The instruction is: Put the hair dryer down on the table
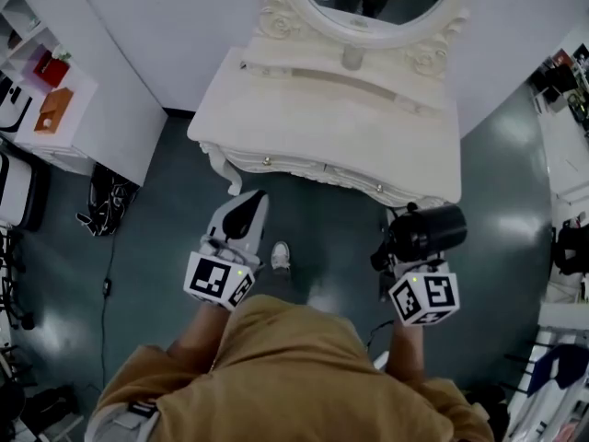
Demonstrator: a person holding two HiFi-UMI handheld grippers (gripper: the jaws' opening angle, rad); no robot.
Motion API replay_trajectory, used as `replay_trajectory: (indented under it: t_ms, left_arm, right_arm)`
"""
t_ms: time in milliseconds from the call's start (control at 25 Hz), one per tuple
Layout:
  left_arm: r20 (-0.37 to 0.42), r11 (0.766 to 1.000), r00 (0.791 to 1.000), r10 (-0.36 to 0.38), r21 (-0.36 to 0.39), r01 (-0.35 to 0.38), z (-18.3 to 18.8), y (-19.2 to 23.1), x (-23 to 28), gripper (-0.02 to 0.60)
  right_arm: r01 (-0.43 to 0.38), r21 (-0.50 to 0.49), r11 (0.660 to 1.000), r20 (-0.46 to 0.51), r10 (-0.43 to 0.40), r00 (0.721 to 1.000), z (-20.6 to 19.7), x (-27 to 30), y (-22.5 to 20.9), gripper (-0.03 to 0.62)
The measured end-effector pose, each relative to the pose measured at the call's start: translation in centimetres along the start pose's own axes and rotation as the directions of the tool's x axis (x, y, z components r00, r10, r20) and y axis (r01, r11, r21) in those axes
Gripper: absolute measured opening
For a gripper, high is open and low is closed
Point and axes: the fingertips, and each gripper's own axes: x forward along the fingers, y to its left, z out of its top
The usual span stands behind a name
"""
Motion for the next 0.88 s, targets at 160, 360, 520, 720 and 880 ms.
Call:
replay_trajectory:
  t_ms: [160, 360, 520, 720, 880]
  left_arm:
    - [0.023, 0.999, 0.999, -0.043, -0.022, 0.043, 1.2, 5.1, 6.0, 0.003]
    - [0.037, 0.993, 0.993, -0.109, -0.032, 0.110, 2.1, 10.0, 11.9, 0.003]
    - [0.041, 0.989, 0.990, -0.135, -0.050, 0.137, 2.1, 12.0, 15.0, 0.003]
    - [0.023, 0.984, 0.986, -0.163, -0.071, 0.165, 1.6, 12.0, 18.0, 0.003]
    - [0.016, 0.985, 0.987, -0.158, -0.065, 0.159, 1.3, 11.2, 20.6, 0.003]
  right_arm:
    - [0.028, -0.008, 1.000, -0.028, -0.028, 0.999, 1.7, 6.3, -0.4, 0.194]
    - [0.068, -0.006, 0.998, -0.032, -0.069, 0.997, 3.5, 12.4, -0.2, 0.195]
    - [0.089, -0.031, 0.996, -0.047, -0.091, 0.995, 4.0, 14.9, -0.4, 0.195]
    - [0.101, -0.021, 0.995, -0.073, -0.102, 0.992, 3.8, 16.9, -1.9, 0.195]
    - [0.084, -0.025, 0.996, -0.078, -0.086, 0.993, 3.8, 18.2, -4.3, 0.195]
